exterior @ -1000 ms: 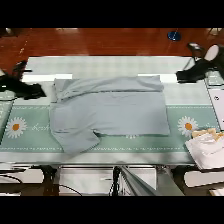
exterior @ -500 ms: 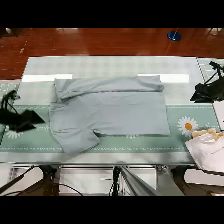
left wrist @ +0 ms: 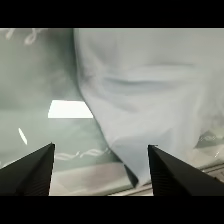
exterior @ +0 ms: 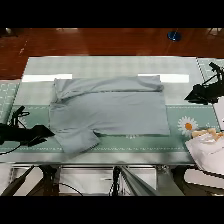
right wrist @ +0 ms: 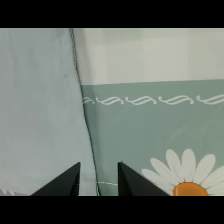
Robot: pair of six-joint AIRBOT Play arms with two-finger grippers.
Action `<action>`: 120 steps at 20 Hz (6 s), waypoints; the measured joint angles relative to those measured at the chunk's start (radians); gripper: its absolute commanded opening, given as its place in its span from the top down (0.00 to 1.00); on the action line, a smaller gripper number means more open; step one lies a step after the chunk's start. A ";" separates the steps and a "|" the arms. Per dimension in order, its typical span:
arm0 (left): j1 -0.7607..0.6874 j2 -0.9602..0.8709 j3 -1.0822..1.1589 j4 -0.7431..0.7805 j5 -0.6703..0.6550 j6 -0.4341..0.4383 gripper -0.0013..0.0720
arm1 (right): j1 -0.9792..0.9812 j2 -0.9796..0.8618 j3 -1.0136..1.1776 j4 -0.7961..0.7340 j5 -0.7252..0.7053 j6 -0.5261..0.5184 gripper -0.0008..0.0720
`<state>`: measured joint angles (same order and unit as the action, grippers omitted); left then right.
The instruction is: Fold the shirts.
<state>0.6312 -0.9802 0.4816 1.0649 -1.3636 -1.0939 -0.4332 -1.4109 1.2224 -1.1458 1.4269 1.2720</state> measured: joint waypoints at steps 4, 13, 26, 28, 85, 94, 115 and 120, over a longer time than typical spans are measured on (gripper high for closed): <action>-0.047 -0.041 -0.008 -0.043 0.057 0.006 0.06 | -0.001 0.002 -0.003 0.010 -0.006 -0.007 0.54; -0.215 -0.167 -0.011 -0.066 0.196 -0.012 0.94 | -0.001 0.003 -0.003 0.013 0.004 -0.011 0.54; -0.243 -0.192 -0.006 -0.068 0.232 -0.024 0.94 | -0.087 0.058 -0.201 0.090 0.103 -0.031 0.41; -0.243 -0.189 -0.006 -0.067 0.236 -0.021 0.94 | -0.099 0.086 -0.286 0.105 0.102 -0.047 0.41; -0.354 -0.483 0.697 -0.328 0.436 0.078 0.95 | 0.257 -0.013 -0.218 0.603 -0.782 -0.109 0.96; -0.355 -0.602 0.722 -0.255 0.402 0.077 0.94 | 0.272 -0.067 -0.200 0.352 -0.793 -0.047 0.96; -0.267 -0.549 0.861 -0.078 0.282 -0.047 0.16 | 0.200 -0.189 0.084 0.105 -0.494 0.061 0.19; -0.300 -0.547 0.865 -0.065 0.254 -0.054 0.16 | 0.200 -0.335 0.111 0.324 -0.431 0.031 0.19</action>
<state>0.3309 -1.5276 1.3468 0.9997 -1.1099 -1.1481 -0.2333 -1.7462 1.3331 -0.8215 0.9958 1.3029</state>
